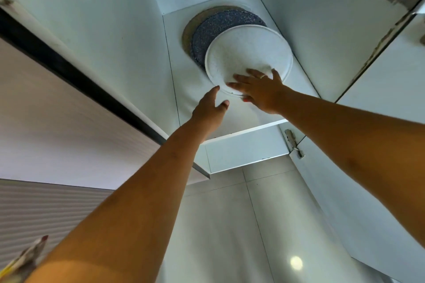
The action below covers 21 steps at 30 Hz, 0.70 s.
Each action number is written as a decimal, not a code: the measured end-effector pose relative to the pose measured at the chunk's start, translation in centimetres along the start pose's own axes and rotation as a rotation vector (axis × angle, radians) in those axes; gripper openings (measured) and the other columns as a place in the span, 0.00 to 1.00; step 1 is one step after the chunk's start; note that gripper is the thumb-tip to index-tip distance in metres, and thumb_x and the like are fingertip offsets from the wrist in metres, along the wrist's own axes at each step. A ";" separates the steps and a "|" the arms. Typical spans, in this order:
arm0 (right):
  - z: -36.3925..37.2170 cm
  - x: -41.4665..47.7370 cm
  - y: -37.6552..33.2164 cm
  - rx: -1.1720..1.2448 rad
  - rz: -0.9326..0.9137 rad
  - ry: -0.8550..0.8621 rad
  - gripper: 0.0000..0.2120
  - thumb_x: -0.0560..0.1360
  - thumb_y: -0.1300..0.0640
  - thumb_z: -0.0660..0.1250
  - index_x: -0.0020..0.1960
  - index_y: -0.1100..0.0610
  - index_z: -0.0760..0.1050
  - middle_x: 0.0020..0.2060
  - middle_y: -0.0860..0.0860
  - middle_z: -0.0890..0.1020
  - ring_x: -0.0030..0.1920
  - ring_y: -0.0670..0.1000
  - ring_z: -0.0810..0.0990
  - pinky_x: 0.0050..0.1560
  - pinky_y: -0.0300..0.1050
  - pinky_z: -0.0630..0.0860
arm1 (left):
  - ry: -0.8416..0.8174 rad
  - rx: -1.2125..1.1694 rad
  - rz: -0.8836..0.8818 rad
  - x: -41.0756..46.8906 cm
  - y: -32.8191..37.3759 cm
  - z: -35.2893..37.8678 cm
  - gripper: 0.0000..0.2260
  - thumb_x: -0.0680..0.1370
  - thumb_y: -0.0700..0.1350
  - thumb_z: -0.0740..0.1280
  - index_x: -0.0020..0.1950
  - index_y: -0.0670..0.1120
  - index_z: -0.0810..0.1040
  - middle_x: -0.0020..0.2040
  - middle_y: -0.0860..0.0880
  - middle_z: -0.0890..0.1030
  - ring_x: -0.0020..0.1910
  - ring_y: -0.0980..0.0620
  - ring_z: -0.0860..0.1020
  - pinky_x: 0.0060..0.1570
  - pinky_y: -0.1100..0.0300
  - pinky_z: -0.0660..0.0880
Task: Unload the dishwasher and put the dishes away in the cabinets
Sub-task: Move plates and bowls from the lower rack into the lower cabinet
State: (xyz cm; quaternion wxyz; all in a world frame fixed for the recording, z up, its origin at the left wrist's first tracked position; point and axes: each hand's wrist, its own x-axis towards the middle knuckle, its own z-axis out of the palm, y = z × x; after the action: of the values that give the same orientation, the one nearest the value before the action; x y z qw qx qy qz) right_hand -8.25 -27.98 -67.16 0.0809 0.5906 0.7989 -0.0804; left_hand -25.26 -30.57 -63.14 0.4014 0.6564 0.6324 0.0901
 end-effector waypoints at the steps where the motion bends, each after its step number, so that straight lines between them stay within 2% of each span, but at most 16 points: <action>1: 0.2 0.0 -0.3 -0.001 0.013 0.006 0.29 0.81 0.51 0.55 0.76 0.39 0.44 0.77 0.43 0.49 0.77 0.55 0.47 0.71 0.69 0.51 | -0.033 0.089 0.021 0.2 0.0 0.0 0.25 0.82 0.50 0.56 0.77 0.51 0.53 0.77 0.49 0.56 0.75 0.48 0.58 0.71 0.53 0.59; 7: -0.2 -0.3 -1.4 -0.093 0.096 0.123 0.33 0.78 0.56 0.62 0.76 0.39 0.49 0.72 0.53 0.59 0.72 0.63 0.56 0.66 0.63 0.65 | -0.235 0.477 0.008 1.3 1.0 0.0 0.34 0.80 0.54 0.59 0.78 0.48 0.42 0.79 0.49 0.45 0.77 0.48 0.48 0.75 0.49 0.49; 11: -0.2 -0.6 -1.9 -0.031 0.088 0.135 0.29 0.79 0.58 0.60 0.75 0.41 0.53 0.71 0.55 0.61 0.70 0.63 0.61 0.64 0.61 0.69 | -0.205 0.591 -0.005 1.9 0.9 1.2 0.40 0.78 0.54 0.64 0.77 0.45 0.40 0.79 0.47 0.46 0.77 0.49 0.49 0.75 0.44 0.46; 17: 0.5 -1.1 -2.8 0.031 0.069 0.164 0.28 0.79 0.60 0.59 0.76 0.46 0.56 0.72 0.53 0.62 0.71 0.60 0.62 0.66 0.55 0.69 | -0.087 0.640 -0.004 1.9 -0.1 2.9 0.40 0.77 0.55 0.65 0.77 0.45 0.42 0.78 0.47 0.48 0.77 0.49 0.51 0.74 0.44 0.45; 21: 0.7 -1.3 -3.1 0.091 0.044 0.078 0.28 0.81 0.60 0.55 0.78 0.49 0.49 0.77 0.49 0.53 0.76 0.57 0.51 0.74 0.54 0.57 | -0.066 0.618 -0.002 1.3 -0.7 3.0 0.37 0.78 0.53 0.63 0.77 0.45 0.43 0.78 0.47 0.48 0.77 0.48 0.50 0.75 0.46 0.45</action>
State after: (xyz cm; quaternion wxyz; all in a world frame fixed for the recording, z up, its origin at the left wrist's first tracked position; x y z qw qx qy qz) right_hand -10.78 -30.25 -67.41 0.0245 0.6136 0.7839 -0.0917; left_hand -23.69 -30.71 -66.14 0.2032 0.7492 0.6172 -0.1285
